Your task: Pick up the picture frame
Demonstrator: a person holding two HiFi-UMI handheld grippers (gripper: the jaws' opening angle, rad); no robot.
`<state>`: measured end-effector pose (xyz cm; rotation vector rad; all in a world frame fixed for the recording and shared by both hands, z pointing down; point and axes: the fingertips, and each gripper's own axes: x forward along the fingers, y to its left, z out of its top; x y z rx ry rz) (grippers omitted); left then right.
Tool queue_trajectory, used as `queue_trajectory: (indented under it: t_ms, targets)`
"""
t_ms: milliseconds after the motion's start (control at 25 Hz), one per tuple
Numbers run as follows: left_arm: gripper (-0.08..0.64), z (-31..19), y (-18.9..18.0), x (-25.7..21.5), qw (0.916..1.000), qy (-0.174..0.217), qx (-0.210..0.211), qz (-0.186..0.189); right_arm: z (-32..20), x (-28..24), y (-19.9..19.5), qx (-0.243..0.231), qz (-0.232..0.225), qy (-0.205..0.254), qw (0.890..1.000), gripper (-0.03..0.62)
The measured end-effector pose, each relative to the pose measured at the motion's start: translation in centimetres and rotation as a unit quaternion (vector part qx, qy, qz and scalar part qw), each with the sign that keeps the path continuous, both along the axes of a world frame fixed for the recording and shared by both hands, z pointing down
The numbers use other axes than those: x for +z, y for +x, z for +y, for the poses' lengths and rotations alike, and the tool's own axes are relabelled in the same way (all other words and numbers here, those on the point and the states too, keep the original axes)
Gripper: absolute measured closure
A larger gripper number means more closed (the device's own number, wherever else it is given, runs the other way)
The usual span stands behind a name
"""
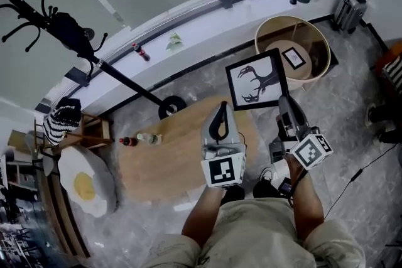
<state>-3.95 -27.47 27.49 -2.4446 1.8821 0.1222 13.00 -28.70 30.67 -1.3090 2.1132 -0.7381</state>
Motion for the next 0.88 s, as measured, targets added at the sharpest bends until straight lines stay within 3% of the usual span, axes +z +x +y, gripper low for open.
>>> queue_trajectory:
  t_ms: [320, 600, 880]
  targets:
    - [0.555, -1.0, -1.0, -2.6, 0.9997, 0.021, -0.007, -0.009, -0.6, -5.6, 0.5, 0.03, 0.085, 0.057, 0.994, 0.517]
    - [0.555, -0.5, -2.8, -4.2, 0.9989, 0.041, -0.015, -0.017, 0.3, -8.1, 1.5, 0.077, 0.164, 0.091, 0.979, 0.518]
    - [0.555, 0.2, -4.1, -4.4, 0.9986, 0.046, -0.019, -0.02, 1.5, -8.6, 1.7, 0.11, 0.244, 0.109, 0.957, 0.518]
